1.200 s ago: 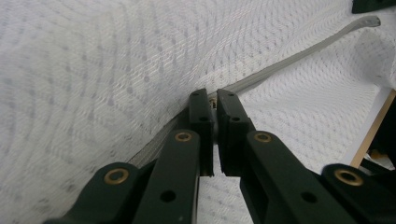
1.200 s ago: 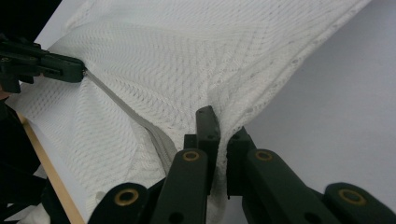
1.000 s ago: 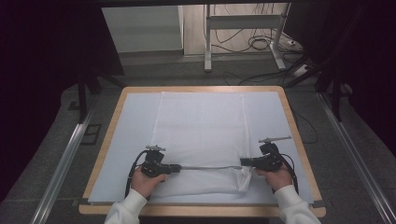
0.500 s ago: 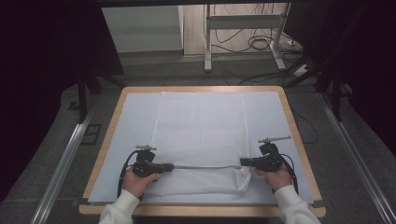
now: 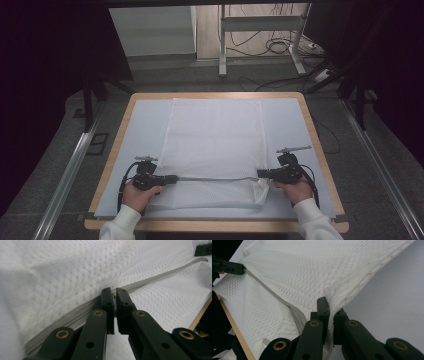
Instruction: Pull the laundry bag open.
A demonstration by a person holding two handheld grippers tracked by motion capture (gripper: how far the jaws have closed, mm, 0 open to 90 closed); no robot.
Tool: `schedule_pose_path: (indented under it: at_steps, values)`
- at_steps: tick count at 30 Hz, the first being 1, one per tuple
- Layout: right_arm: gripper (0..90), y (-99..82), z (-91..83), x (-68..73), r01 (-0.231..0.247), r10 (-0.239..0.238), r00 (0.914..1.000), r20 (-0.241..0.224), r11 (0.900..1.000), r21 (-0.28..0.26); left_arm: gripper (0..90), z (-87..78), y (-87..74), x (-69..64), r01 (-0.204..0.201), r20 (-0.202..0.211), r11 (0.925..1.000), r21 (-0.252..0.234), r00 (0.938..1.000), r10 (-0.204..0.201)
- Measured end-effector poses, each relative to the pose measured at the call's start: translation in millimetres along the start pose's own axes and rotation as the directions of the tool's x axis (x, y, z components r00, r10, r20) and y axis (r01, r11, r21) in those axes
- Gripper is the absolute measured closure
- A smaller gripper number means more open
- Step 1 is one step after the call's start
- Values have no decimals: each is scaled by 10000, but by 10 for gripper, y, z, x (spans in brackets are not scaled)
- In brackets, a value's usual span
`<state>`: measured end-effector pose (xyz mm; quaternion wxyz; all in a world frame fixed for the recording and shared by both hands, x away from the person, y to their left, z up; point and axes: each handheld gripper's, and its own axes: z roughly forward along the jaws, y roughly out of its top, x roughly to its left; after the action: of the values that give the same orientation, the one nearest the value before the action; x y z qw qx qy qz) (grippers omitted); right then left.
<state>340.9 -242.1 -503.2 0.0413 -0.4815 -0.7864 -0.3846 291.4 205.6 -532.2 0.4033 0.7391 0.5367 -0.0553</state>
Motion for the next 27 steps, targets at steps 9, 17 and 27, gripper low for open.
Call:
schedule_pose_path:
  at_steps: [9,17,27]
  values:
    - [877,0,0,-19,-24,24,10000,15,10000,-15,865,-98,-53,80,161,-83,9997,-175,9998,-162]
    - [877,-3,5,-26,-40,40,10000,47,10000,-8,865,-172,-87,145,287,-76,9990,-341,9996,-290]
    - [877,-6,0,-35,-18,18,9999,99,10000,-5,865,-255,-127,206,422,-129,9978,-507,9990,-429]
